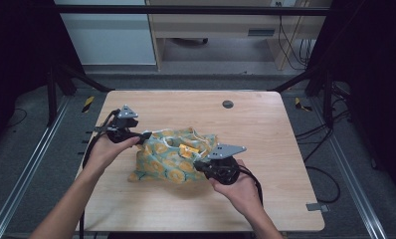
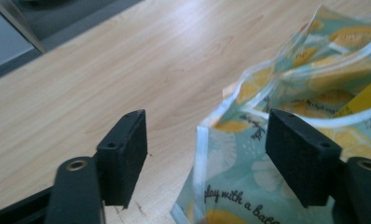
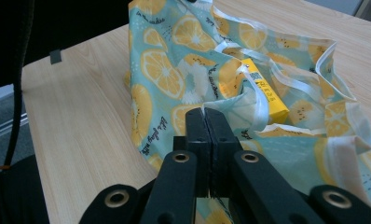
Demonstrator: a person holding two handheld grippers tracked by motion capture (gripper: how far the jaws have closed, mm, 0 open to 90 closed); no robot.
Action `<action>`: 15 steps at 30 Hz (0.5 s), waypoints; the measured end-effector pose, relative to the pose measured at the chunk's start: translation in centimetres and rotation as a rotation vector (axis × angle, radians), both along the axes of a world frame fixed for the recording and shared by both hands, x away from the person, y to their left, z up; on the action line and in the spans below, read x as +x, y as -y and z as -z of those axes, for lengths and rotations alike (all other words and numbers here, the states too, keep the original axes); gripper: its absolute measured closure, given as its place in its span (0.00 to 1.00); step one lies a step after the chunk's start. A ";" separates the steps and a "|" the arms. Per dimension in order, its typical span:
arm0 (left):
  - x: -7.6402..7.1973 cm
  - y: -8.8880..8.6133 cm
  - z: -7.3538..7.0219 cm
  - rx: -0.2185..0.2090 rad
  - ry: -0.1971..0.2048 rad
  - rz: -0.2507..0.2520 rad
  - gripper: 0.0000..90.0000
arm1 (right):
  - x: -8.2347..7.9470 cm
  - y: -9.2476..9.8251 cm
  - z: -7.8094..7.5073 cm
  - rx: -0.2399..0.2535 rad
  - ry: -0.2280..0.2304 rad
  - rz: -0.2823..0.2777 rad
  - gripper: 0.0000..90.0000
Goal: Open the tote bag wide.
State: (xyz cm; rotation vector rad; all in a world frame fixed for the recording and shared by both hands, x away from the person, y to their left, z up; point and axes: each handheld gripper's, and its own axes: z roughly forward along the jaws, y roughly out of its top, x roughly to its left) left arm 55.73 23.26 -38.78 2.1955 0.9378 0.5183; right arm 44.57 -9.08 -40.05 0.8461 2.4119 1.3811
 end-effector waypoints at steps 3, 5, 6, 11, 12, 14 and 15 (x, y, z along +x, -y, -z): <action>-0.9 0.0 1.0 -0.002 -0.016 0.011 0.25 | -0.3 0.0 0.0 -0.002 0.010 0.002 0.99; -1.6 0.0 1.6 0.001 -0.027 0.023 0.23 | -0.5 0.1 0.0 -0.001 0.014 0.004 0.99; -1.9 0.0 1.9 0.001 -0.030 0.025 0.22 | -0.6 0.2 0.1 -0.003 0.018 0.003 0.99; -3.6 -0.4 3.2 0.010 -0.053 0.033 0.20 | -1.0 0.6 0.2 -0.001 0.016 0.018 0.99; -3.8 -0.5 3.4 0.005 -0.057 0.034 0.20 | -1.0 0.7 0.2 -0.002 0.016 0.019 0.99; -4.1 -0.6 3.8 0.003 -0.072 0.045 0.22 | -0.9 0.8 0.3 -0.007 0.016 0.022 0.99; -4.3 -0.5 3.9 0.013 -0.081 0.051 0.24 | -0.9 0.8 0.3 -0.011 0.015 0.024 0.99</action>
